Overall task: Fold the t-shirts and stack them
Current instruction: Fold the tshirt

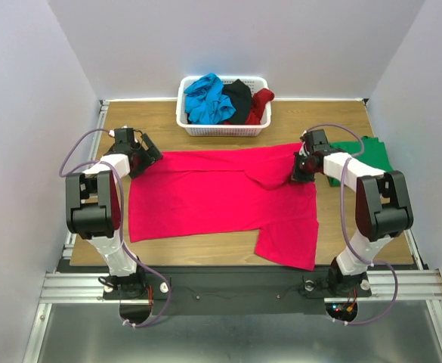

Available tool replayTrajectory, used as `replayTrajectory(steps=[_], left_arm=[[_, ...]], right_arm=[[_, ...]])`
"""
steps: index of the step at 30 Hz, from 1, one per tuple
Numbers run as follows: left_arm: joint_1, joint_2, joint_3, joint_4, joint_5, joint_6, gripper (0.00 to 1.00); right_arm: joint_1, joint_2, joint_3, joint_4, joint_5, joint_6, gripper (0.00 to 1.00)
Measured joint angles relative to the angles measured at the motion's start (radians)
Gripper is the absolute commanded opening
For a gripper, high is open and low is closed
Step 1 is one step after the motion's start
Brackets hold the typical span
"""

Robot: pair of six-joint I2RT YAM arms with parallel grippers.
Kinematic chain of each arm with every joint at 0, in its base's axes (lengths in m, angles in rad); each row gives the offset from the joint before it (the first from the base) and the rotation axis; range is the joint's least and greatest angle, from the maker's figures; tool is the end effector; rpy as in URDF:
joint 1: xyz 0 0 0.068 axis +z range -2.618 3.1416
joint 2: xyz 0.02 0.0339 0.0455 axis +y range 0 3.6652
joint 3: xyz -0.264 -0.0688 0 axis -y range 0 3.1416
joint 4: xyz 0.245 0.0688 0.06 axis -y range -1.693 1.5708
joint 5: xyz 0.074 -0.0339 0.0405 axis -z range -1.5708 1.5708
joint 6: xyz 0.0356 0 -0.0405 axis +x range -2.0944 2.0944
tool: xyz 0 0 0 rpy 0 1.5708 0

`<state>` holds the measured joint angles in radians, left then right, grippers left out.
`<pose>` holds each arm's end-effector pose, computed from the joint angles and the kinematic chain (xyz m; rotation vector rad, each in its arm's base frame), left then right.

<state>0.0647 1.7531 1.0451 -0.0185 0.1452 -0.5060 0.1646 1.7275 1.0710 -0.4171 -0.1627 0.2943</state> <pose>0.3742 0.0191 0.1868 -0.5800 2.2462 -0.3925 0.3384 0.0620 0.1763 0.1179 2.6686 0.3662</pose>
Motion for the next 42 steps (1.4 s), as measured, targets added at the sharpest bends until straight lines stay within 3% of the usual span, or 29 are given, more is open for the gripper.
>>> replayTrajectory(steps=[11, 17, 24, 26, 27, 30, 31, 34, 36, 40, 42], left_arm=[[0.008, 0.010, 0.000, -0.001, -0.007, 0.005, 0.98], [0.011, 0.010, 0.000, -0.001, -0.006, 0.006, 0.98], [0.016, 0.010, 0.000, -0.002, -0.006, 0.008, 0.98], [0.016, 0.010, 0.000, -0.004, -0.006, 0.009, 0.98], [0.016, 0.010, 0.000, -0.006, -0.006, 0.009, 0.98], [0.016, 0.010, 0.000, -0.010, -0.006, 0.010, 0.98], [0.016, 0.010, 0.000, -0.010, -0.006, 0.011, 0.98], [0.016, 0.010, 0.000, -0.013, -0.006, 0.011, 0.98], [0.016, 0.010, 0.001, -0.016, -0.006, 0.012, 0.98], [0.016, 0.009, 0.004, -0.024, 0.003, 0.012, 0.98], [0.016, 0.005, 0.005, -0.031, 0.013, 0.012, 0.98]], right_arm=[[0.000, -0.125, 0.012, -0.138, -0.079, 0.144, 0.00], [0.000, -0.128, 0.109, -0.223, -0.116, 0.165, 0.01], [-0.002, -0.108, 0.134, -0.283, -0.113, 0.171, 0.08], [-0.005, -0.089, 0.125, -0.294, -0.077, 0.174, 0.26], [-0.008, -0.081, 0.123, -0.307, -0.044, 0.178, 0.40], [-0.016, -0.058, 0.127, -0.332, 0.074, 0.182, 0.50], [-0.018, -0.050, 0.132, -0.343, 0.124, 0.183, 0.60], [-0.022, -0.029, 0.171, -0.377, 0.231, 0.180, 0.68], [-0.024, -0.021, 0.217, -0.391, 0.251, 0.169, 0.71], [-0.024, -0.019, 0.315, -0.379, 0.223, 0.137, 1.00], [-0.024, -0.017, 0.340, -0.357, 0.177, 0.122, 1.00]])
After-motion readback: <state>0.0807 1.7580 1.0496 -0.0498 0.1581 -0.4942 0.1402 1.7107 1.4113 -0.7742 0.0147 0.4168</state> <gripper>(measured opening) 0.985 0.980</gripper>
